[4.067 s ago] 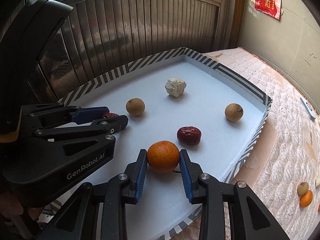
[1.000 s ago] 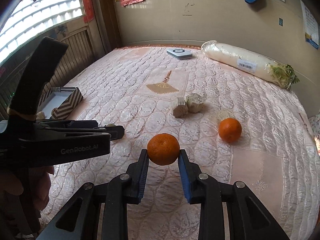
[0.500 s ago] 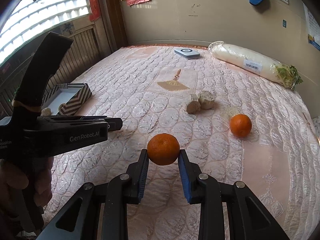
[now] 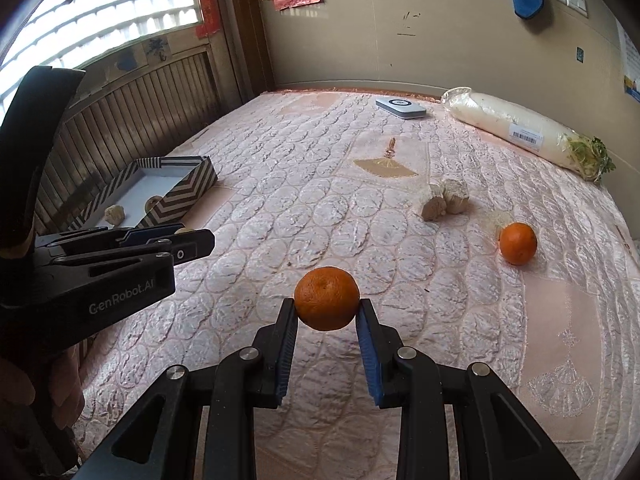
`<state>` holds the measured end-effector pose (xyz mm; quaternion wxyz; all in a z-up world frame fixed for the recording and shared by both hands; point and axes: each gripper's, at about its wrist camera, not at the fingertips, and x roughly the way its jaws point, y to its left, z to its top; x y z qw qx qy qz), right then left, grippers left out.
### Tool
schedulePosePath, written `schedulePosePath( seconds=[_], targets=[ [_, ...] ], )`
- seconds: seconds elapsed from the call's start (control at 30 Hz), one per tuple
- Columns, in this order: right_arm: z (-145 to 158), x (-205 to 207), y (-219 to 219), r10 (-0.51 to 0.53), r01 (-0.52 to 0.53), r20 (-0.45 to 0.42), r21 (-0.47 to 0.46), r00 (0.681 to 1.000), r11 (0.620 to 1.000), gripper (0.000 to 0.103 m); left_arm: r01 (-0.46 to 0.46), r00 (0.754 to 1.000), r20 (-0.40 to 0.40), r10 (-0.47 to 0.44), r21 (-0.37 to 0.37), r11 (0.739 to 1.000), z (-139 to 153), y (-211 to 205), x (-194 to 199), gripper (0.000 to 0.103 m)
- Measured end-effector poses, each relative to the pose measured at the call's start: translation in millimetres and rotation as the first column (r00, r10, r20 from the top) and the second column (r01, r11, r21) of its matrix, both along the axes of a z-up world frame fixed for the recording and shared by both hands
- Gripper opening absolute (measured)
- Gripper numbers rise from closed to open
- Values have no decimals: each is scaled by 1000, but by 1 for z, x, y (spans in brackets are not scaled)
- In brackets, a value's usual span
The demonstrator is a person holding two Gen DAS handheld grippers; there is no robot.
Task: Organize fruits
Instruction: 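Carry the kiwi and the orange over the striped tray with both tools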
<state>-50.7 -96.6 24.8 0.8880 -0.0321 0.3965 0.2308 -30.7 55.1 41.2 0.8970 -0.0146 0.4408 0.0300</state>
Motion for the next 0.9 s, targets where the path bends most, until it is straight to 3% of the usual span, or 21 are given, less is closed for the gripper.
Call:
schedulePosePath(
  seconds=[0.9],
  targets=[
    [16, -30, 96, 169, -167, 38, -50, 985, 985, 29, -163, 983, 80, 162, 2, 987, 18, 97, -59, 26]
  ],
)
